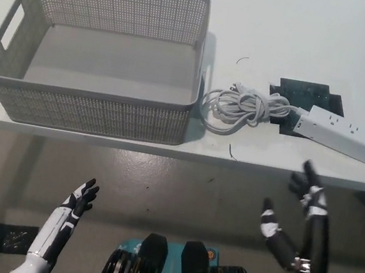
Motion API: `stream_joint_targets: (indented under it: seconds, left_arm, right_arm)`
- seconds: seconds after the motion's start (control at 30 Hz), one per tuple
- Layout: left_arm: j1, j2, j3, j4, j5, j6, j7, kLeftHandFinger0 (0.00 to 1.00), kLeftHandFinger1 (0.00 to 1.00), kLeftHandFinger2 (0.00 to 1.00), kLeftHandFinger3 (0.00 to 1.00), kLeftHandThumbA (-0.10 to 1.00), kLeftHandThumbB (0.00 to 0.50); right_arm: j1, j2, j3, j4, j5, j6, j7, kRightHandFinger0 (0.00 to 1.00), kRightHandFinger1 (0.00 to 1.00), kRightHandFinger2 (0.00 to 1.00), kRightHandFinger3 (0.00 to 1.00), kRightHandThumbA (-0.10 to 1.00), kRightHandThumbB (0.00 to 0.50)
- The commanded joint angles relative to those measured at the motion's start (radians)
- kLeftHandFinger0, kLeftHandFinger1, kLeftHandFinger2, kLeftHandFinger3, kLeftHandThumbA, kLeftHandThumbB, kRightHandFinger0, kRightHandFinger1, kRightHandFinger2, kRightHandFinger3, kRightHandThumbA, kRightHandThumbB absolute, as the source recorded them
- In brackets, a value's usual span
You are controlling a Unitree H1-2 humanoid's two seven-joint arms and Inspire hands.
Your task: Use the right hand to pick up a power strip and put it into a container on the left side
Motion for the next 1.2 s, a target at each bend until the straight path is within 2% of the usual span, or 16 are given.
stream_joint_targets:
  seconds: [0.0, 0.03, 0.07, 0.1, 0.13, 0.17, 0.2, 0.23, 0.27, 0.3, 0.37, 0.53, 0.7, 0.73, 0.83, 1.17]
  left_arm:
    - [-0.041, 0.032, 0.003, -0.040, -0.003, -0.093, -0.005, 1.00, 1.00, 1.00, 1.00, 1.00, 0.201]
    - [-0.043, 0.032, 0.003, -0.039, -0.003, -0.093, -0.006, 1.00, 1.00, 1.00, 1.00, 1.00, 0.201]
    - [-0.043, 0.032, 0.002, -0.040, 0.000, -0.093, -0.004, 1.00, 1.00, 1.00, 1.00, 1.00, 0.194]
    - [-0.043, 0.032, 0.001, -0.044, 0.003, -0.093, -0.005, 1.00, 1.00, 1.00, 1.00, 1.00, 0.192]
    - [-0.043, 0.032, 0.000, -0.045, 0.004, -0.093, -0.005, 1.00, 1.00, 1.00, 1.00, 1.00, 0.192]
    - [-0.046, 0.032, -0.001, -0.042, 0.003, -0.093, -0.006, 1.00, 1.00, 1.00, 1.00, 1.00, 0.193]
    - [-0.048, 0.032, -0.001, -0.040, 0.003, -0.093, -0.007, 1.00, 1.00, 1.00, 1.00, 1.00, 0.194]
    - [-0.049, 0.035, -0.003, -0.037, 0.002, -0.093, -0.009, 1.00, 1.00, 1.00, 1.00, 1.00, 0.193]
    - [-0.050, 0.035, -0.003, -0.035, 0.000, -0.093, -0.012, 1.00, 1.00, 1.00, 1.00, 1.00, 0.196]
    - [-0.052, 0.037, -0.001, -0.034, -0.001, -0.093, -0.012, 1.00, 1.00, 1.00, 1.00, 1.00, 0.197]
    - [-0.054, 0.037, 0.001, -0.027, -0.003, -0.093, -0.012, 1.00, 1.00, 1.00, 1.00, 1.00, 0.207]
    - [-0.064, 0.040, 0.003, -0.026, 0.007, -0.093, -0.007, 1.00, 1.00, 1.00, 1.00, 1.00, 0.190]
    - [-0.065, 0.041, 0.000, -0.028, 0.005, -0.093, -0.015, 1.00, 1.00, 1.00, 1.00, 1.00, 0.178]
    - [-0.063, 0.039, 0.000, -0.028, 0.006, -0.093, -0.014, 1.00, 1.00, 1.00, 1.00, 1.00, 0.185]
    - [-0.060, 0.039, 0.000, -0.023, 0.003, -0.093, -0.016, 1.00, 1.00, 1.00, 1.00, 1.00, 0.184]
    - [-0.055, 0.042, 0.000, -0.024, 0.013, -0.093, -0.015, 1.00, 1.00, 1.00, 1.00, 1.00, 0.188]
  right_arm:
    - [-0.004, -0.036, -0.129, -0.379, 0.001, -0.103, -0.075, 0.83, 0.93, 1.00, 1.00, 0.58, 0.031]
    - [-0.012, -0.043, -0.141, -0.397, 0.019, -0.103, -0.055, 0.85, 0.94, 1.00, 1.00, 0.57, 0.037]
    - [-0.057, -0.106, -0.189, -0.499, -0.038, 0.008, 0.005, 1.00, 1.00, 1.00, 1.00, 0.66, 0.082]
    - [-0.096, -0.174, -0.219, -0.579, -0.044, 0.122, 0.066, 1.00, 1.00, 1.00, 1.00, 0.73, 0.124]
    - [-0.115, -0.200, -0.230, -0.604, -0.033, 0.162, 0.090, 1.00, 1.00, 1.00, 1.00, 0.75, 0.140]
    - [-0.180, -0.283, -0.257, -0.652, 0.015, 0.274, 0.148, 1.00, 1.00, 1.00, 1.00, 0.85, 0.234]
    - [-0.210, -0.319, -0.269, -0.669, 0.033, 0.325, 0.170, 1.00, 1.00, 1.00, 1.00, 0.86, 0.251]
    - [-0.281, -0.398, -0.293, -0.673, 0.068, 0.400, 0.204, 1.00, 1.00, 1.00, 1.00, 0.87, 0.302]
    - [-0.331, -0.445, -0.304, -0.677, 0.051, 0.466, 0.239, 1.00, 1.00, 1.00, 1.00, 0.96, 0.343]
    - [-0.352, -0.461, -0.305, -0.678, 0.041, 0.493, 0.252, 1.00, 1.00, 1.00, 1.00, 0.97, 0.345]
    - [-0.510, -0.595, -0.289, -0.637, 0.048, 0.654, 0.360, 1.00, 1.00, 1.00, 1.00, 1.00, 0.364]
    - [-0.776, -0.739, -0.161, -0.468, 0.081, 0.790, 0.544, 1.00, 1.00, 1.00, 1.00, 0.97, 0.355]
    - [-1.001, -0.770, 0.002, -0.216, 0.042, 0.797, 0.750, 1.00, 1.00, 1.00, 1.00, 0.95, 0.353]
    - [-1.049, -0.762, 0.049, -0.157, 0.010, 0.830, 0.797, 1.00, 1.00, 1.00, 1.00, 0.96, 0.377]
    - [-1.113, -0.716, 0.114, -0.015, -0.010, 0.835, 0.860, 1.00, 1.00, 1.00, 1.00, 0.93, 0.361]
    - [-1.288, -0.553, 0.352, 0.499, -0.161, 0.637, 0.954, 1.00, 1.00, 1.00, 1.00, 1.00, 0.490]
